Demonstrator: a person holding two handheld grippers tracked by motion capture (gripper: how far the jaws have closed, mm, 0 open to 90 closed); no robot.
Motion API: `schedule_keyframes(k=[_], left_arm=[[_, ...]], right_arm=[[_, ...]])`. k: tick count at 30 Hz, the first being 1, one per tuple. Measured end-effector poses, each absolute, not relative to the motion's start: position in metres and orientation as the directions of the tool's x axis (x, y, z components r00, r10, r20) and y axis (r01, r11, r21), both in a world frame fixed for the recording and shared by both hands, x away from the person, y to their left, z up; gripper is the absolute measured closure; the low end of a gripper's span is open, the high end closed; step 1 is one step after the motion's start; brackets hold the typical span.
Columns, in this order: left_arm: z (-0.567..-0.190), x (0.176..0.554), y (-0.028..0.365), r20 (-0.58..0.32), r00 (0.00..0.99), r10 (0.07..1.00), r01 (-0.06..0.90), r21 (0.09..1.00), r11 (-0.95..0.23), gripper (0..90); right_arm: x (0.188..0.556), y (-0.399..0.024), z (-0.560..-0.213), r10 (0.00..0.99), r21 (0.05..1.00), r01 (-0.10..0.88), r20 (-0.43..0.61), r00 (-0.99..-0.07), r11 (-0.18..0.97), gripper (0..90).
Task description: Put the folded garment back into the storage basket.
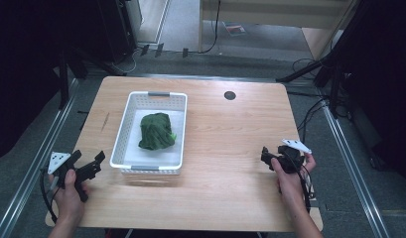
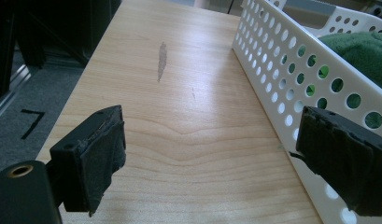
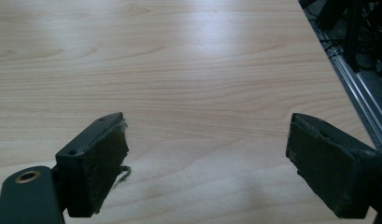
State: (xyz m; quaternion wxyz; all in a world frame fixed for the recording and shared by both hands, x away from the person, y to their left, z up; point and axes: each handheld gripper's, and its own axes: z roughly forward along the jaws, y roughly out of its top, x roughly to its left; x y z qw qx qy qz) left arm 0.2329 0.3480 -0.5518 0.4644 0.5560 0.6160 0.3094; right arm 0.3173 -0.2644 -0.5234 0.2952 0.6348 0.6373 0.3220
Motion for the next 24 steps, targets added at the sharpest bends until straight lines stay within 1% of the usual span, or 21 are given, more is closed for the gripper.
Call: schedule_keyframes(k=[10,17,24], left_arm=[[-0.552,0.233,0.348,-0.228,0.048,0.972,0.398,0.897,0.191,9.3],[-0.552,0.233,0.348,-0.227,0.047,0.973,0.397,0.898,0.19,9.3],[-0.552,0.233,0.348,-0.227,0.048,0.973,0.397,0.898,0.19,9.3]], right_arm=[[0.306,-0.292,-0.533,0.999,0.781,0.624,0.037,0.013,-0.037,12.7],[0.298,-0.306,-0.537,1.0,0.78,0.625,0.02,0.02,-0.028,12.7],[0.289,-0.317,-0.539,0.999,0.784,0.619,0.035,0.024,-0.042,12.7]])
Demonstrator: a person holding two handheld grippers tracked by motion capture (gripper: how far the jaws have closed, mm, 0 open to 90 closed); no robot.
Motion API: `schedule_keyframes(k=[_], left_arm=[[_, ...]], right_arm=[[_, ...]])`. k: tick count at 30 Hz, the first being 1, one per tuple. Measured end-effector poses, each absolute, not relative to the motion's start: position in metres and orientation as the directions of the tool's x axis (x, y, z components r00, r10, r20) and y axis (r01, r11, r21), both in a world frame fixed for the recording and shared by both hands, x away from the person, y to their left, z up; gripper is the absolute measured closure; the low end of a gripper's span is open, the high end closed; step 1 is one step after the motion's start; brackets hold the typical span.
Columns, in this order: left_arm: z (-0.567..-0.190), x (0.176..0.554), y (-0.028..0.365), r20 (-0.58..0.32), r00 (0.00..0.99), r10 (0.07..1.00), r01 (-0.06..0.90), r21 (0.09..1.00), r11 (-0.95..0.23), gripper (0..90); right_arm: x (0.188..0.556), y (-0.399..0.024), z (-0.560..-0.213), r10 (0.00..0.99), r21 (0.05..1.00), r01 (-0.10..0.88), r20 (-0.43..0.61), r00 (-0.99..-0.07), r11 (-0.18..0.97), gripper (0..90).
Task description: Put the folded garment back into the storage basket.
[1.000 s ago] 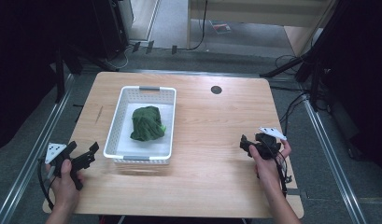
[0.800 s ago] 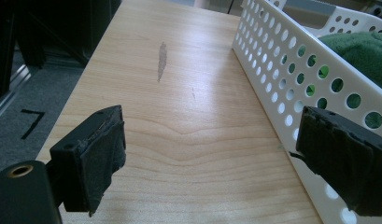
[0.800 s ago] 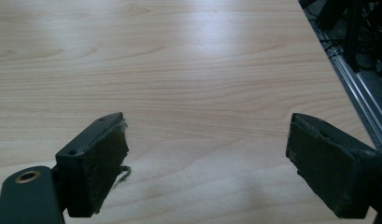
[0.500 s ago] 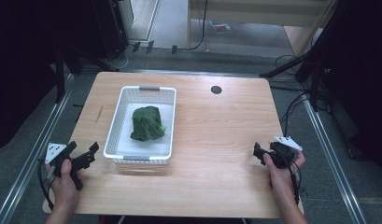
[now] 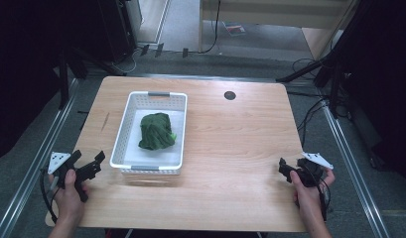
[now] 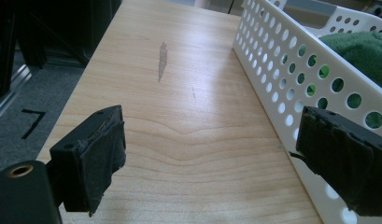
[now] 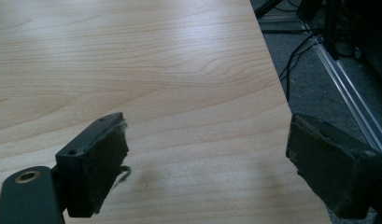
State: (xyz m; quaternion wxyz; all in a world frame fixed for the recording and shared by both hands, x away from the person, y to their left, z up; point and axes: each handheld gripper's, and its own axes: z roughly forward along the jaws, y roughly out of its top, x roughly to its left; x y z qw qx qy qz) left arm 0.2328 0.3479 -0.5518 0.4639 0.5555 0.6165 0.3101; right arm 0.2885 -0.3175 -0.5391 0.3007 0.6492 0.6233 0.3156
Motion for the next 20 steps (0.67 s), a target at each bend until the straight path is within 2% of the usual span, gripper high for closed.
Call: schedule_keyframes(k=[20], left_arm=[[-0.5519,0.2333,0.3487,-0.232,0.058,0.971,0.396,0.898,0.191,9.3]], right_arm=[[0.2872,-0.3153,-0.5414,0.998,0.801,0.596,0.04,0.05,-0.062,11.5]])
